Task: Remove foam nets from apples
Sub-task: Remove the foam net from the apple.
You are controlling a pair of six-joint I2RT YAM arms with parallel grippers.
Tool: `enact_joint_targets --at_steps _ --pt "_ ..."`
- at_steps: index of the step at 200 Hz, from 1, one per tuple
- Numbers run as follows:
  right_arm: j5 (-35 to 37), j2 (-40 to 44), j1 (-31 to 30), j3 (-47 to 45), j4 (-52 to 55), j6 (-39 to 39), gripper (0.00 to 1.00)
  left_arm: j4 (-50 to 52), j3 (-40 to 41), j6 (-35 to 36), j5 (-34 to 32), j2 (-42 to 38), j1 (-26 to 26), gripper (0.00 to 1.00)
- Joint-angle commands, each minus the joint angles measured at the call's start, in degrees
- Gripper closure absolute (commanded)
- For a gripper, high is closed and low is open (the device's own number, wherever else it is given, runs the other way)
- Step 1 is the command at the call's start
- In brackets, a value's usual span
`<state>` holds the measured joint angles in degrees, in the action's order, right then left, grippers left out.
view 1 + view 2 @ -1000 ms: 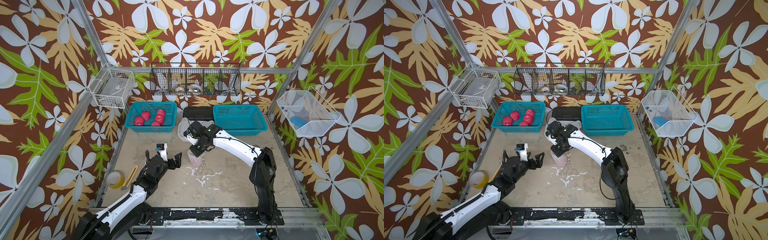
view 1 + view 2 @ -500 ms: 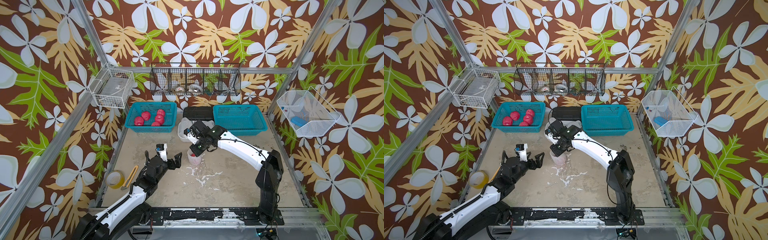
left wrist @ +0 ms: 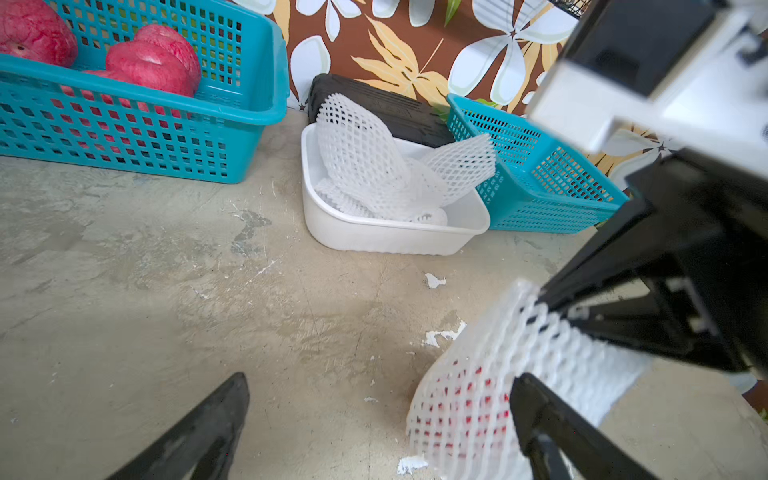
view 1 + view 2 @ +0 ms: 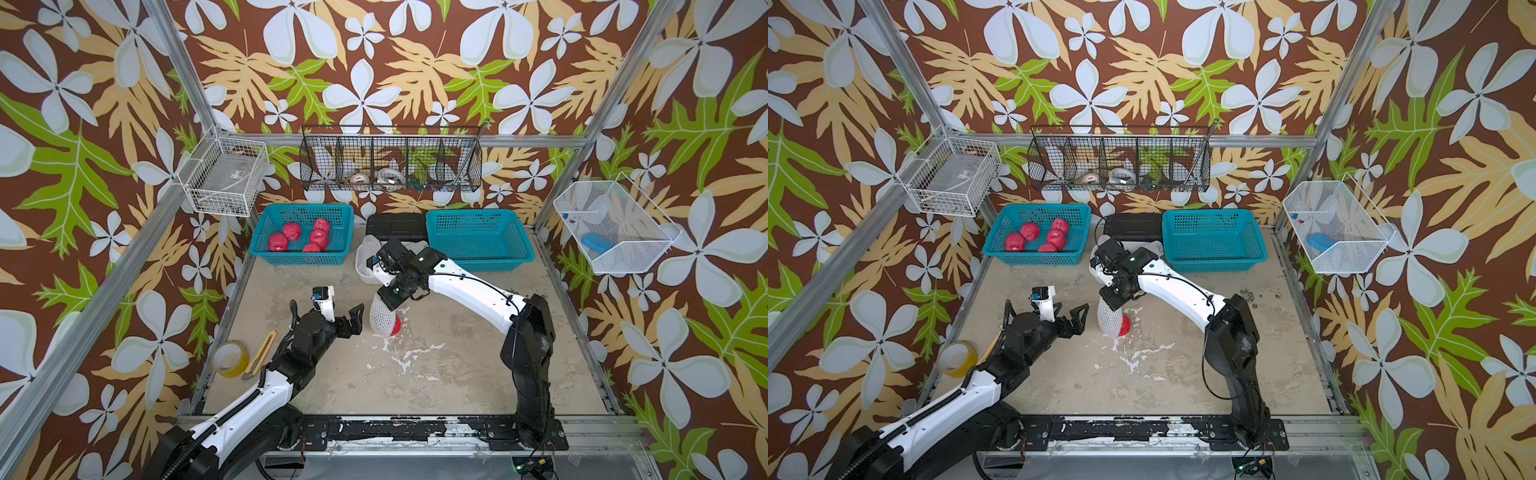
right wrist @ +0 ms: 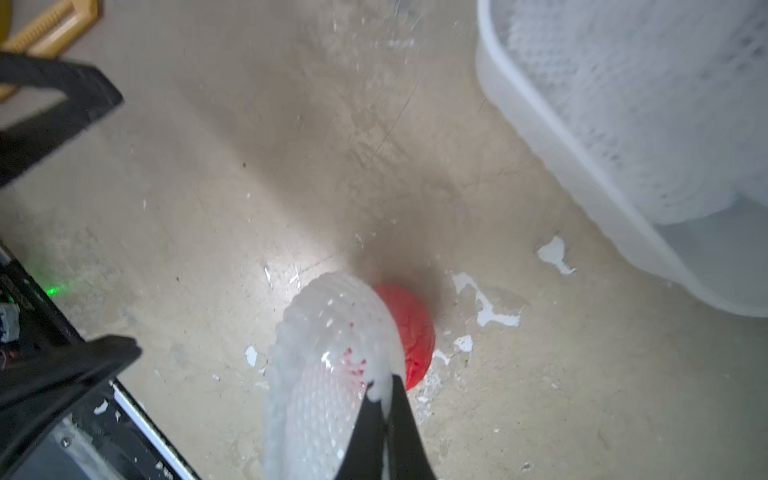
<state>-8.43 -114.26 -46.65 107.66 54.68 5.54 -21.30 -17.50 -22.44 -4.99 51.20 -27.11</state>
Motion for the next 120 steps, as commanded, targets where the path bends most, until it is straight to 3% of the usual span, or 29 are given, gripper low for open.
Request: enact_joint_targets --at_steps 1,24,68,85,120 --pt "1.33 2.60 0.06 2.43 0.63 -0.39 1.00 -1.31 0.49 -0.06 -0.97 -0.14 0.05 0.00" --pt "0.93 2.62 1.56 3.81 -0.39 -0.02 1.00 -1.32 0.08 -0.09 -0.81 -0.46 0.09 0.00" --pt "-9.19 2.64 7.52 4.07 -10.45 2.60 1.00 -2.35 -3.75 3.34 -0.09 -0.58 0.10 0.00" --pt "-7.93 1.20 9.74 6.43 -12.80 3.09 1.00 -2.93 -5.81 5.51 0.23 -1.00 0.12 0.00" --pt "-15.97 0.02 17.65 0.63 -31.92 14.63 1.00 -10.26 -4.47 3.57 0.22 -0.56 0.09 0.00"
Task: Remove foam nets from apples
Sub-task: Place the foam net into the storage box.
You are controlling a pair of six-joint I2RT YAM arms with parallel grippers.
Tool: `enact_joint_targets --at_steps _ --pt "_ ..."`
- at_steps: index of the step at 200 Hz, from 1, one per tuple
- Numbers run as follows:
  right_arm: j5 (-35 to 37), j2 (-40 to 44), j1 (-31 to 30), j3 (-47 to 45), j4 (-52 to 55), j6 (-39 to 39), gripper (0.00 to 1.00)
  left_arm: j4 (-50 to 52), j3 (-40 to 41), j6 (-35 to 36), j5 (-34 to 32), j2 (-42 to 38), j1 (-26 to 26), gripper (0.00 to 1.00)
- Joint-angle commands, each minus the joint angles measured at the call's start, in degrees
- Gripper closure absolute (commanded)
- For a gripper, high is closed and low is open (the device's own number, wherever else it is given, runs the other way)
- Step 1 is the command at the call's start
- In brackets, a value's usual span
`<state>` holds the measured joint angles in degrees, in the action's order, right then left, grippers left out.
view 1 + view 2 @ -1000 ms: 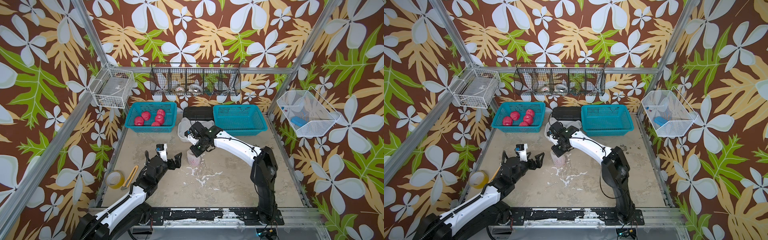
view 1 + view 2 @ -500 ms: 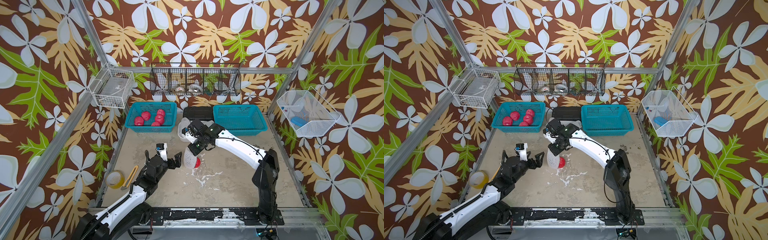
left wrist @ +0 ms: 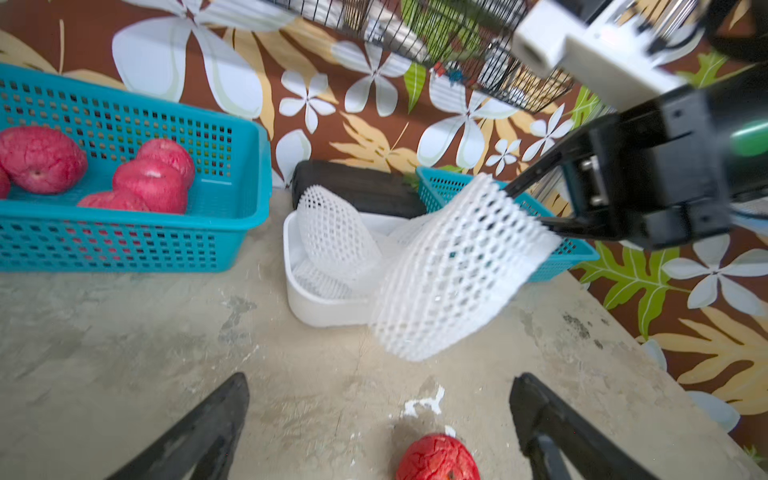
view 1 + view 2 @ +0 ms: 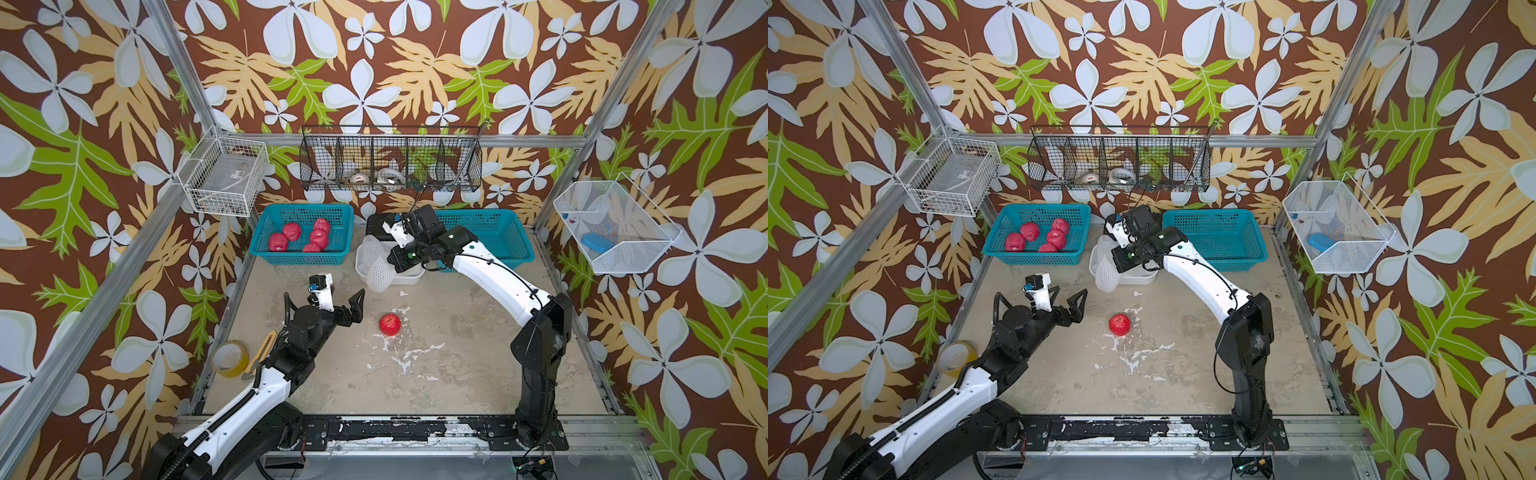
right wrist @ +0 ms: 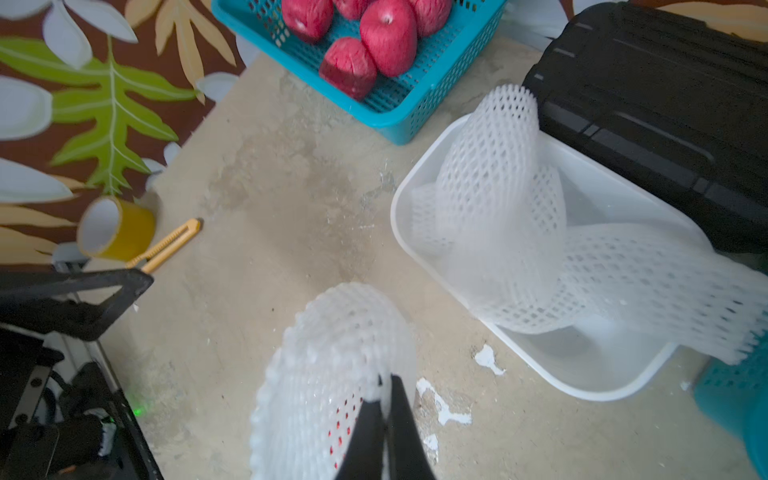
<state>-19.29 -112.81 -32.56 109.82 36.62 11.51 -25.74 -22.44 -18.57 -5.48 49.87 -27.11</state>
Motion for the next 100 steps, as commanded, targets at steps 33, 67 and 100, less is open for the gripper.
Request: enact_joint_targets --at_steps 33,67,100 --pt "2.70 -4.50 5.09 0.57 -18.58 10.42 1.00 -4.35 -1.69 -0.51 3.98 4.09 0.04 0.00" --pt "-6.54 -9.68 8.56 1.35 -22.81 14.65 1.00 -5.03 -0.52 -0.59 3.64 4.19 0.04 0.00" --pt "-4.34 -9.59 9.66 -0.92 -25.72 15.70 1.00 -5.03 0.34 -0.89 3.29 3.93 0.04 0.00"
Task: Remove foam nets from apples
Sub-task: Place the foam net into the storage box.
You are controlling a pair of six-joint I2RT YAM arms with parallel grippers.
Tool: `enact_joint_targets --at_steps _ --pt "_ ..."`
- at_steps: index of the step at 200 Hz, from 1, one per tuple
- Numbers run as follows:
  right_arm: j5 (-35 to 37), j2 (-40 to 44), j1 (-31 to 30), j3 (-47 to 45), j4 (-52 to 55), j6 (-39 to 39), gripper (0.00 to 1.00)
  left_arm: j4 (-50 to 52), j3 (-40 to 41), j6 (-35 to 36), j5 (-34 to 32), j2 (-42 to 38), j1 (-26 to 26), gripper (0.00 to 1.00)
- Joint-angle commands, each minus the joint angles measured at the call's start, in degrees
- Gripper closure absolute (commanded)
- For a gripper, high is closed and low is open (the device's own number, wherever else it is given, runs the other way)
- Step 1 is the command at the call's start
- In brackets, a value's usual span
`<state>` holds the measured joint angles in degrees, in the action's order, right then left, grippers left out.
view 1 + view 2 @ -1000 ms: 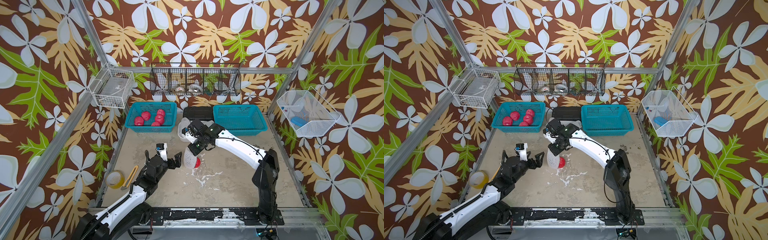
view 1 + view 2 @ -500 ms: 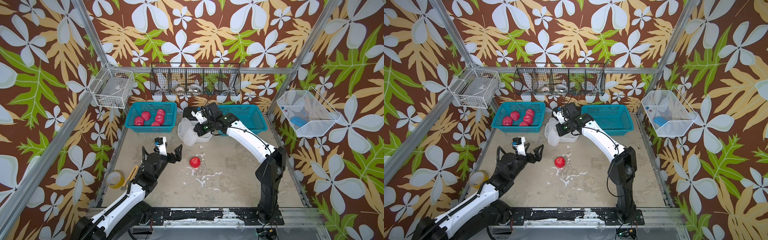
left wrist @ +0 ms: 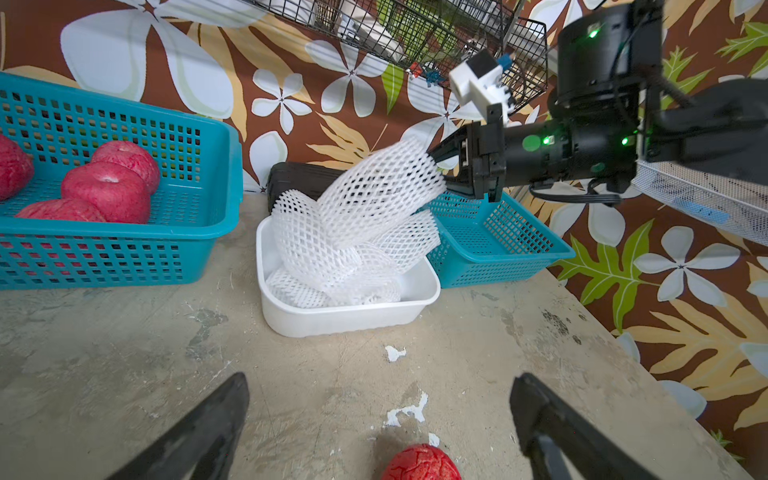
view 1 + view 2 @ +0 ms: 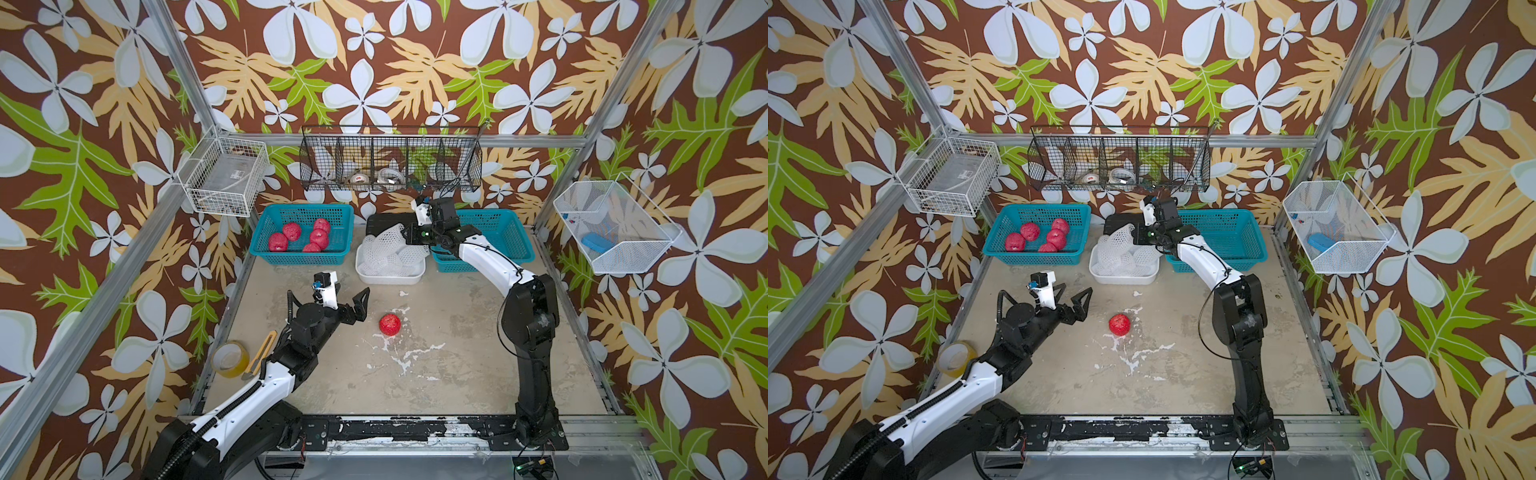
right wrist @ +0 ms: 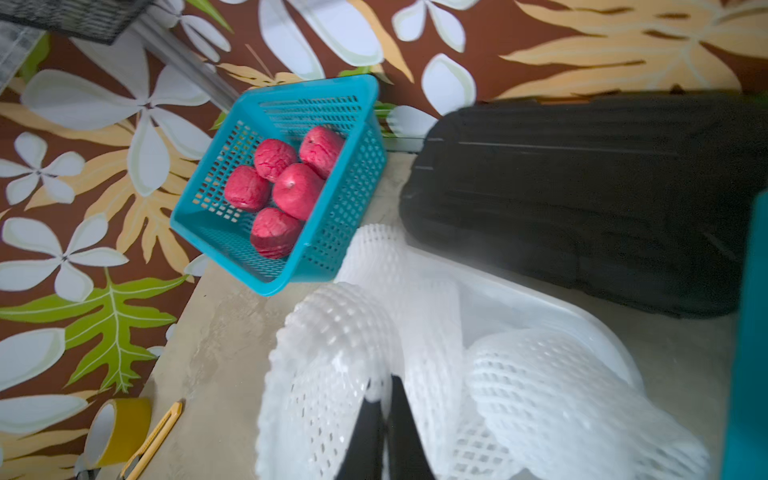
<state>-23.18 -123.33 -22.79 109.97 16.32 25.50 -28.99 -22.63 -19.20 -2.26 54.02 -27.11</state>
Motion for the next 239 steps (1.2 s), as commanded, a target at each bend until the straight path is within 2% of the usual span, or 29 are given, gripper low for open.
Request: enact_joint_targets --at_steps 1,29,124,158,182,213,239 --pt "-0.33 1.00 -0.09 -1.21 -5.55 1.73 1.00 -1.77 0.56 -0.24 0.12 -0.23 0.04 0.00" --pt "2.43 2.22 0.24 -3.53 -8.23 2.42 1.00 -2.36 1.03 -0.49 0.13 0.24 0.04 0.00" --pt "9.66 7.05 0.30 -6.52 -5.63 -0.72 1.00 -2.23 1.45 -0.91 0.68 0.94 0.05 0.00" --pt "11.03 2.78 0.35 -4.18 -3.69 -1.11 1.00 -2.29 1.12 -0.93 1.14 1.29 0.04 0.00" --pt "8.31 -0.25 0.24 -3.10 -3.91 -0.44 1.00 -1.32 0.55 -0.93 2.44 1.84 0.04 0.00" --pt "8.24 -3.06 -0.06 -1.99 -3.59 -0.18 1.00 1.10 -0.17 -1.02 4.49 2.61 0.02 0.00" --pt "8.17 -4.15 -0.42 -2.01 -3.11 -0.58 0.95 2.73 -0.13 -0.49 5.05 3.12 -0.04 0.00"
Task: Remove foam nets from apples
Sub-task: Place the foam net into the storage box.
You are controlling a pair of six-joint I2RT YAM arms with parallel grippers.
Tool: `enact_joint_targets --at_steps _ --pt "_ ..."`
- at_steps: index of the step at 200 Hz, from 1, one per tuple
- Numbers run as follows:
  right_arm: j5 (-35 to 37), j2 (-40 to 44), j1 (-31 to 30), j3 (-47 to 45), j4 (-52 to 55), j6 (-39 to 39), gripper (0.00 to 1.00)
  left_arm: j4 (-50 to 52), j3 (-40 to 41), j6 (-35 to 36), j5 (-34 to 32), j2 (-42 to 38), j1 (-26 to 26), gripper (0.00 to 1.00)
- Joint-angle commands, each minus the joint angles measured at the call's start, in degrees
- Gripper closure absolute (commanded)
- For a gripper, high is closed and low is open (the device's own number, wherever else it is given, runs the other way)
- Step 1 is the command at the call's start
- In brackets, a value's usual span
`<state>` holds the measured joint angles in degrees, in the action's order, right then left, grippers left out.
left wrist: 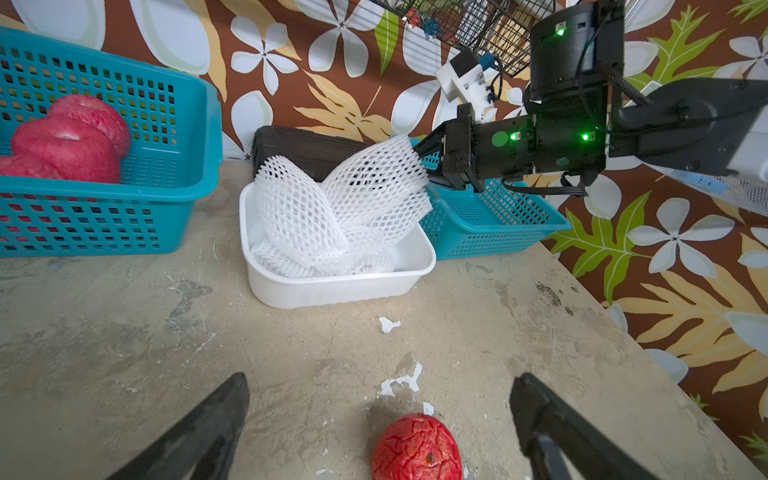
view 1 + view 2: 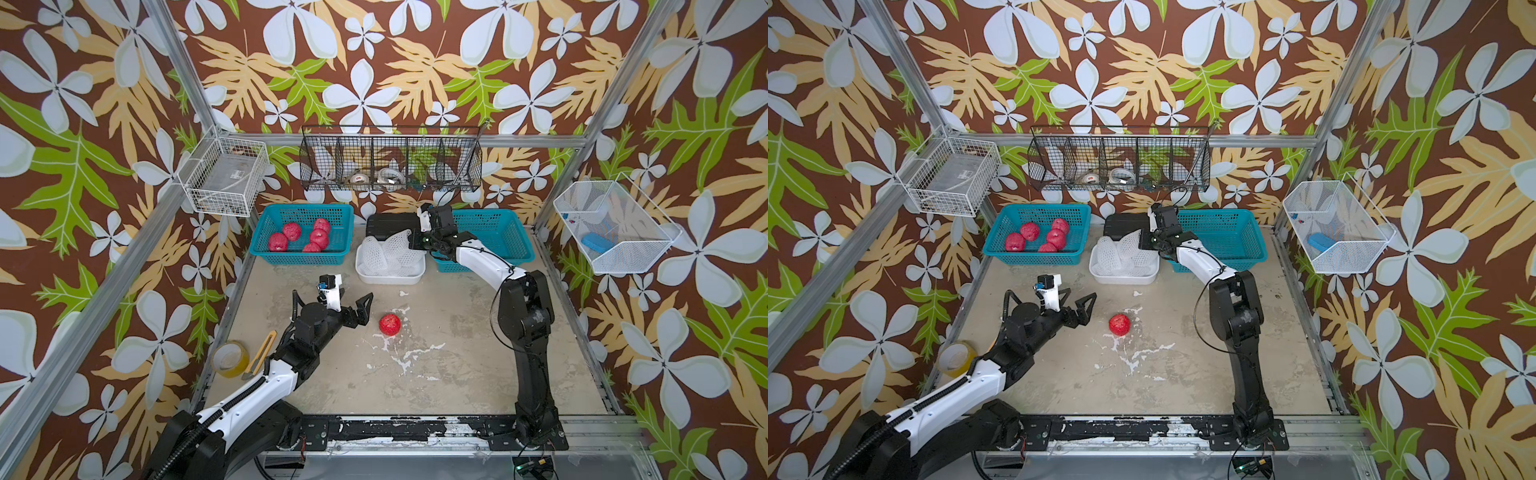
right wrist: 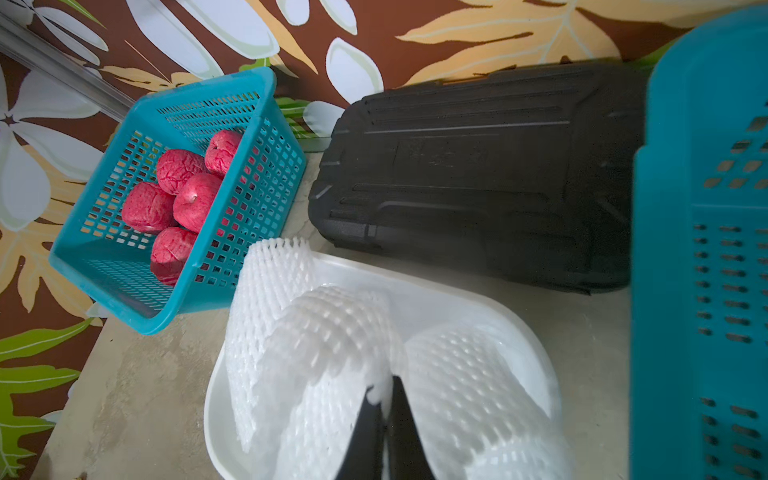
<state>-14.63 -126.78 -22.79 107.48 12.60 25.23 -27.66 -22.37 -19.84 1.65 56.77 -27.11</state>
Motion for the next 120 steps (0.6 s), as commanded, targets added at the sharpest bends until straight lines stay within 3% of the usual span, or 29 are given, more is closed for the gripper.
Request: enact_joint_targets --at_steps 1,18,52,99,120 --pt "-0.34 -0.68 -0.51 0.51 0.59 -0.34 0.95 1.48 -0.39 0.19 1.10 0.40 -0.04 0.00" --pt "0.90 -0.30 -0.85 0.58 1.59 -1.05 0.89 3.11 -0.81 0.97 0.36 0.86 -0.04 0.00" --pt "5.46 4.69 -1.41 -1.40 3.22 -2.99 0.61 5.11 -1.73 1.99 0.38 1.24 -0.04 0.00" --pt "12.58 10.50 -1.56 -4.00 8.24 -5.97 0.52 7.27 -2.86 2.52 1.50 2.64 -0.77 0.00" --pt "11.99 9.35 -1.56 -2.75 10.33 -7.32 0.52 9.12 -4.18 3.86 1.40 4.50 -2.29 0.00"
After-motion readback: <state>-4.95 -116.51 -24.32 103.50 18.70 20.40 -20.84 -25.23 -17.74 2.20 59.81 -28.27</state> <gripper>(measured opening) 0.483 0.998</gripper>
